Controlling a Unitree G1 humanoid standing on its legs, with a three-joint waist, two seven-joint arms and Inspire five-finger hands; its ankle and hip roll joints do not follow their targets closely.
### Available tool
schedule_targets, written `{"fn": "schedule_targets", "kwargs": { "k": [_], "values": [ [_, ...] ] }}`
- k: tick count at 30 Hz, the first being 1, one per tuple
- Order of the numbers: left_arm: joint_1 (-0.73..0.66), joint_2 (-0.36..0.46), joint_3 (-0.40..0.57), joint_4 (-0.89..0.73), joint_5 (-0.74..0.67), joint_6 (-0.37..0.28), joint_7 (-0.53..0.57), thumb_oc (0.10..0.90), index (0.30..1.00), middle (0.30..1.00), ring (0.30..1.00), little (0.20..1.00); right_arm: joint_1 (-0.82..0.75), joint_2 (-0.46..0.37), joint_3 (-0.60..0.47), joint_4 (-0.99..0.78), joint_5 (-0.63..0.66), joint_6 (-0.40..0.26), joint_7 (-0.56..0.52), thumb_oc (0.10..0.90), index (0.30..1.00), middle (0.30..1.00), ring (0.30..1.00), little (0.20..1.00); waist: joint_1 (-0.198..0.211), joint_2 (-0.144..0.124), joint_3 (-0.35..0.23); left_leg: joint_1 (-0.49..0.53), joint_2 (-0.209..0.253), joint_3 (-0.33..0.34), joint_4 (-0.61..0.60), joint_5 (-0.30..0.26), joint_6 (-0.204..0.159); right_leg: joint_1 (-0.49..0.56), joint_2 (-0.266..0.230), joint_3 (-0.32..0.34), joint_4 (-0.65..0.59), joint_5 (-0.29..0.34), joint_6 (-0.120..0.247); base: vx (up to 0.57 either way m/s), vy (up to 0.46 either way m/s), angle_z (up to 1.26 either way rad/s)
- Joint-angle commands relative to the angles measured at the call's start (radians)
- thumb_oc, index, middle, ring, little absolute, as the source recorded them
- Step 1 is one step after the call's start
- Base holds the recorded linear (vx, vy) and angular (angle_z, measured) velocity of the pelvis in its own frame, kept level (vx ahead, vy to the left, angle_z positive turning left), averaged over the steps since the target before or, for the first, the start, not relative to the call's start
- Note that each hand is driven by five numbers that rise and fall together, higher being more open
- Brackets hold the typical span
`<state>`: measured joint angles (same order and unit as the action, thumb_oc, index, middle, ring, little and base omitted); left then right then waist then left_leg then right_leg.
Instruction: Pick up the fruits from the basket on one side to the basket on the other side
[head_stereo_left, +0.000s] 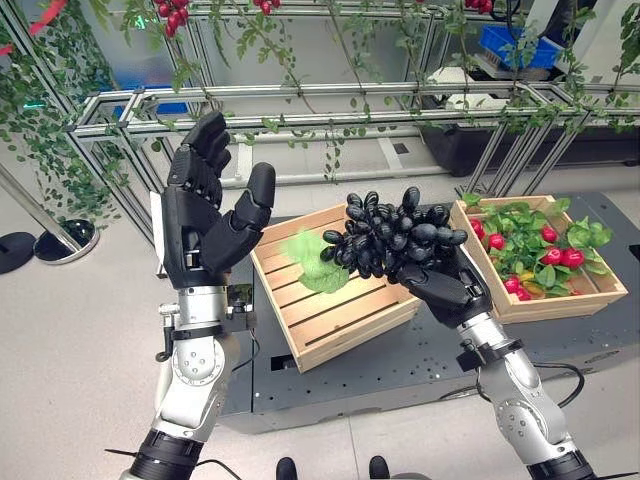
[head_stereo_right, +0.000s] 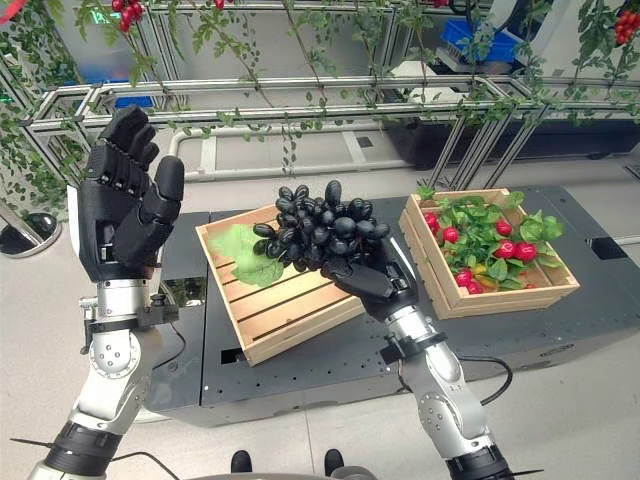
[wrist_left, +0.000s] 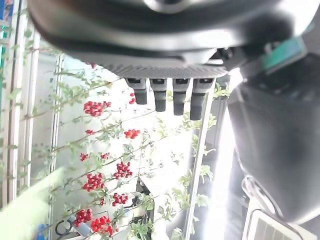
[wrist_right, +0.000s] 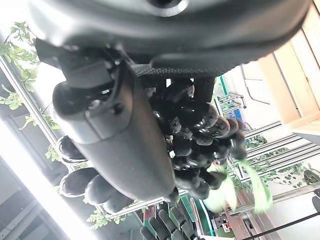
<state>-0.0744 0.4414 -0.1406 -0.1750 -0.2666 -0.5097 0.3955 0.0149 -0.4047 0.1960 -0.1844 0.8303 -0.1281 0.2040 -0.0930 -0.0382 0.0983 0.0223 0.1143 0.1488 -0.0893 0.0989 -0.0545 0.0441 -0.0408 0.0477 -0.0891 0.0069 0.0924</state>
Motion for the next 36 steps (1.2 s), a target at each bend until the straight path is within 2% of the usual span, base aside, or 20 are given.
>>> {"fn": "schedule_targets", "kwargs": {
  "k": [1,3,4,5,6,7,8,11,14,16,19,23,24,26,27,31,33,34,36],
  "values": [
    [-0.084,0.006,0.058,0.041,0.050,-0.107,0.025,0.800,0.900,0.900,0.900,0.900,-0.076,0.047,-0.118,-0.147,0.043,-0.187,0.047,0.400,0.300,0.300,0.300,0.300,0.006,0.006,-0.068,0.045,0.074,-0.071,0.002,-0.085,-0.023,-0.038,-0.009,-0.006,0.002,0.034,0.000,0.01,0.076,-0.10],
    [-0.075,-0.002,0.063,0.039,0.053,-0.103,0.024,0.800,0.900,0.900,0.900,0.900,-0.088,0.047,-0.111,-0.149,0.047,-0.183,0.059,0.400,0.300,0.300,0.300,0.300,0.019,0.005,-0.064,0.051,0.045,-0.109,0.002,-0.092,-0.013,-0.030,-0.007,0.013,0.002,0.034,-0.001,-0.01,0.132,-0.16],
    [-0.073,-0.005,0.063,0.034,0.050,-0.099,0.033,0.800,0.900,0.900,0.900,0.900,-0.100,0.045,-0.101,-0.150,0.050,-0.179,0.066,0.400,0.300,0.300,0.300,0.300,0.034,0.004,-0.059,0.048,0.009,-0.159,0.003,-0.093,-0.003,-0.032,-0.008,0.032,0.002,0.043,0.000,-0.07,0.238,-0.39],
    [-0.069,-0.009,0.060,0.027,0.072,-0.093,0.070,0.800,0.900,0.900,0.900,0.900,-0.128,0.046,-0.074,-0.150,0.068,-0.165,0.077,0.400,0.300,0.300,0.300,0.300,0.060,0.001,-0.046,0.037,-0.060,-0.250,0.040,-0.119,0.014,-0.027,-0.015,0.063,0.002,0.053,0.005,-0.09,0.247,-0.53],
    [-0.067,-0.011,0.061,0.022,0.077,-0.089,0.077,0.800,0.900,0.900,0.900,0.900,-0.139,0.046,-0.063,-0.149,0.073,-0.161,0.077,0.400,0.300,0.300,0.300,0.300,0.070,-0.001,-0.042,0.030,-0.086,-0.283,0.059,-0.131,0.020,-0.028,-0.020,0.076,0.002,0.057,0.009,-0.11,0.266,-0.74],
    [-0.065,-0.013,0.064,0.015,0.079,-0.083,0.082,0.800,0.900,0.900,0.900,0.900,-0.166,0.046,-0.039,-0.143,0.084,-0.160,0.076,0.400,0.300,0.300,0.300,0.300,0.090,-0.005,-0.032,0.018,-0.131,-0.336,0.099,-0.151,0.031,-0.028,-0.028,0.098,0.002,0.068,0.017,-0.10,0.205,-0.98],
    [-0.066,-0.014,0.067,0.012,0.064,-0.085,0.065,0.800,0.900,0.900,0.900,0.900,-0.181,0.048,-0.027,-0.139,0.081,-0.165,0.066,0.400,0.300,0.300,0.300,0.300,0.100,-0.007,-0.025,0.014,-0.153,-0.354,0.116,-0.162,0.038,-0.028,-0.033,0.110,0.002,0.074,0.022,-0.16,0.289,-1.43],
    [-0.092,-0.021,0.056,0.027,-0.035,-0.087,-0.047,0.800,0.900,0.900,0.900,0.900,-0.235,0.081,0.021,-0.120,0.092,-0.177,0.013,0.400,0.300,0.300,0.300,0.300,0.106,-0.004,0.000,0.005,-0.178,-0.296,0.162,-0.181,0.052,-0.032,-0.056,0.132,0.012,0.103,0.035,-0.19,0.320,-1.56],
    [-0.120,-0.025,0.025,0.051,-0.092,-0.099,-0.139,0.800,0.900,0.900,0.900,0.900,-0.212,0.102,-0.003,-0.112,0.110,-0.196,0.036,0.400,0.300,0.300,0.300,0.300,0.088,-0.007,0.015,0.011,-0.204,-0.244,0.175,-0.207,0.072,-0.094,-0.098,0.126,0.012,0.167,0.081,-0.18,0.256,-0.71],
    [-0.124,-0.020,0.013,0.054,-0.104,-0.090,-0.153,0.800,0.900,0.900,0.900,0.900,-0.203,0.108,-0.022,-0.110,0.139,-0.191,0.061,0.400,0.300,0.300,0.300,0.300,0.083,-0.010,0.021,0.018,-0.211,-0.217,0.178,-0.222,0.077,-0.130,-0.109,0.094,0.014,0.184,0.086,-0.17,0.163,-0.33],
    [-0.123,-0.014,0.003,0.051,-0.119,-0.085,-0.179,0.800,0.900,0.900,0.900,0.900,-0.211,0.109,-0.028,-0.094,0.184,-0.180,0.104,0.400,0.300,0.300,0.300,0.300,0.088,-0.004,0.023,0.021,-0.212,-0.177,0.160,-0.214,0.091,-0.159,-0.093,0.010,0.119,0.143,0.076,-0.18,0.121,-0.61],
    [-0.116,-0.008,-0.020,0.034,-0.124,-0.068,-0.173,0.800,0.900,0.900,0.900,0.900,-0.218,0.107,-0.003,-0.074,0.218,-0.187,0.146,0.400,0.300,0.300,0.300,0.300,0.098,0.023,0.021,0.018,-0.196,-0.129,0.143,-0.194,0.111,-0.147,-0.068,-0.086,0.274,0.020,0.042,-0.16,0.049,-0.81],
    [-0.117,-0.005,-0.032,0.027,-0.129,-0.060,-0.183,0.800,0.900,0.900,0.900,0.900,-0.215,0.111,0.005,-0.068,0.211,-0.207,0.144,0.400,0.300,0.300,0.300,0.300,0.106,0.024,0.014,0.005,-0.194,-0.114,0.141,-0.189,0.120,-0.142,-0.069,-0.112,0.307,0.001,0.034,-0.15,-0.019,-0.82],
    [-0.107,-0.005,-0.040,0.018,-0.131,-0.056,-0.186,0.800,0.900,0.900,0.900,0.900,-0.215,0.120,0.016,-0.058,0.223,-0.208,0.170,0.400,0.300,0.300,0.300,0.300,0.119,0.026,0.009,-0.002,-0.186,-0.084,0.135,-0.187,0.128,-0.129,-0.080,-0.166,0.369,-0.021,0.027,-0.16,-0.081,-1.02],
    [-0.099,0.000,-0.037,0.019,-0.126,-0.058,-0.188,0.800,0.900,0.900,0.900,0.900,-0.213,0.126,0.020,-0.042,0.227,-0.205,0.199,0.400,0.300,0.300,0.300,0.300,0.139,0.024,0.009,-0.005,-0.177,-0.052,0.135,-0.187,0.127,-0.095,-0.105,-0.220,0.390,-0.040,0.021,-0.15,-0.146,-1.46],
    [-0.100,-0.001,-0.028,0.015,-0.146,-0.043,-0.232,0.800,0.900,0.900,0.900,0.900,-0.219,0.139,0.032,-0.032,0.202,-0.202,0.201,0.400,0.300,0.300,0.300,0.300,0.175,0.011,-0.003,-0.023,-0.158,0.016,0.124,-0.176,0.119,0.009,-0.145,-0.293,0.347,-0.072,0.024,-0.09,-0.166,-1.70],
    [-0.104,0.002,-0.032,0.016,-0.145,-0.042,-0.231,0.800,0.900,0.900,0.900,0.900,-0.223,0.138,0.035,-0.028,0.196,-0.199,0.205,0.400,0.300,0.300,0.300,0.300,0.178,0.006,-0.010,-0.032,-0.150,0.038,0.116,-0.165,0.111,0.045,-0.141,-0.302,0.304,-0.089,0.030,-0.09,-0.225,-1.03],
    [-0.108,0.000,-0.036,0.011,-0.143,-0.032,-0.232,0.800,0.900,0.900,0.900,0.900,-0.226,0.133,0.039,-0.024,0.187,-0.200,0.208,0.400,0.300,0.300,0.300,0.300,0.178,-0.001,-0.018,-0.036,-0.142,0.058,0.105,-0.153,0.099,0.082,-0.135,-0.303,0.210,-0.089,0.035,-0.10,-0.279,-0.63],
    [-0.111,-0.003,-0.040,0.013,-0.150,-0.032,-0.231,0.800,0.900,0.900,0.900,0.900,-0.226,0.124,0.039,-0.032,0.178,-0.189,0.205,0.400,0.300,0.300,0.300,0.300,0.167,-0.006,-0.023,-0.040,-0.122,0.087,0.085,-0.128,0.073,0.103,-0.111,-0.289,0.115,-0.067,0.038,-0.13,-0.335,-0.60]
  ]
}}
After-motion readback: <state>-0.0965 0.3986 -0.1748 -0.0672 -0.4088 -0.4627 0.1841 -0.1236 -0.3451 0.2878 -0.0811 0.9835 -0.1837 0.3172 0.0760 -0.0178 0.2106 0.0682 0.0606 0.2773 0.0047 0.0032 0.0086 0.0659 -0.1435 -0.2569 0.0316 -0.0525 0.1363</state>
